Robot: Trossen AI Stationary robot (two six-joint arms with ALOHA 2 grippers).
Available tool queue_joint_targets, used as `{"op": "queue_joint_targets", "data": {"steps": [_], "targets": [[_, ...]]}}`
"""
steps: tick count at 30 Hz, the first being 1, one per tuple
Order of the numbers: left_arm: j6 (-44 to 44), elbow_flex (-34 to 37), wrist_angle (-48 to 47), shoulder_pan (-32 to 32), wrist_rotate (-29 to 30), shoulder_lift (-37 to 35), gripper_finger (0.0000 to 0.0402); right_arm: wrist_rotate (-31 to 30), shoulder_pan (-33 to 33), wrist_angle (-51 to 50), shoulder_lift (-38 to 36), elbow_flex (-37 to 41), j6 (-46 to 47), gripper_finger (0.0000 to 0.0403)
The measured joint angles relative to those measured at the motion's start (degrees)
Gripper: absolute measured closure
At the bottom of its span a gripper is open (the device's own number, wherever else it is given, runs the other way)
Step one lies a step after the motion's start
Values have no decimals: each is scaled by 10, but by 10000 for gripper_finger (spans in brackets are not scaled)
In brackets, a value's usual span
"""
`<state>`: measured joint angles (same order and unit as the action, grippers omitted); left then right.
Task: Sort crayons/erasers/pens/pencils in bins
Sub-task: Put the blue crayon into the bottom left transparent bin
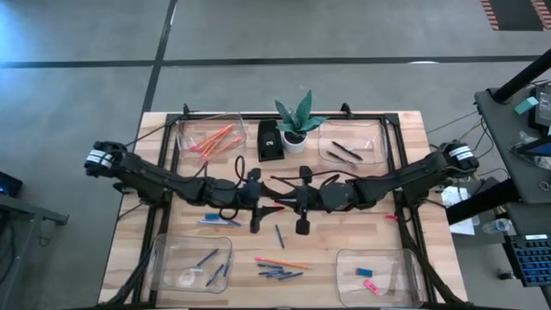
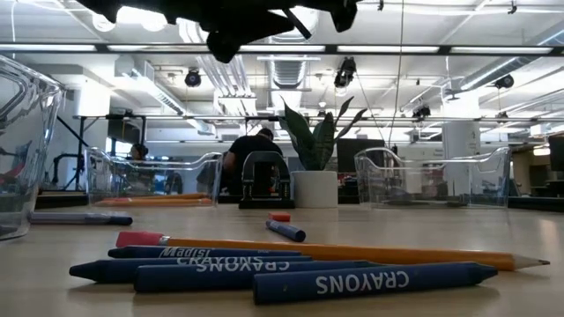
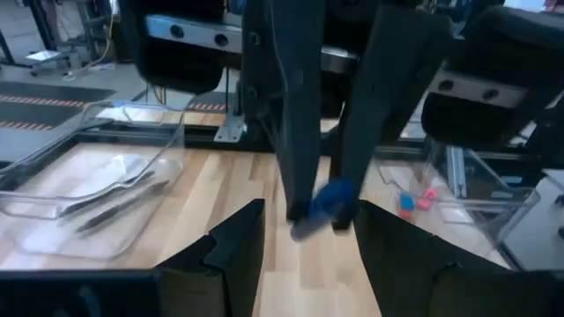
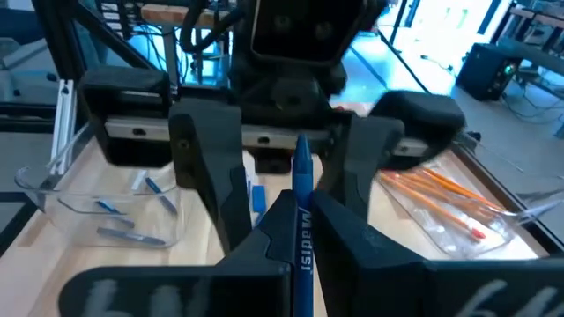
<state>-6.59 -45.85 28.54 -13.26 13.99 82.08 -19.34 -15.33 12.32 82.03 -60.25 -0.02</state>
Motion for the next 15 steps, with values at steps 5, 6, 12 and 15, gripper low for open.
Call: {"op": "queue_joint_targets", "data": {"steps": [5, 6, 12, 15], "targets": [[2, -2, 33, 0, 0, 21, 240, 1, 0, 15, 4, 0, -8, 387], [8, -2, 32, 0, 0, 22, 240, 1, 0, 16, 4, 0, -8, 387], [10, 0, 37, 0, -1, 23, 281, 1, 0, 19, 4, 0, -8, 387], [10, -2, 41, 0, -1, 23, 324, 1, 0, 20, 4, 0, -7, 387]]}}
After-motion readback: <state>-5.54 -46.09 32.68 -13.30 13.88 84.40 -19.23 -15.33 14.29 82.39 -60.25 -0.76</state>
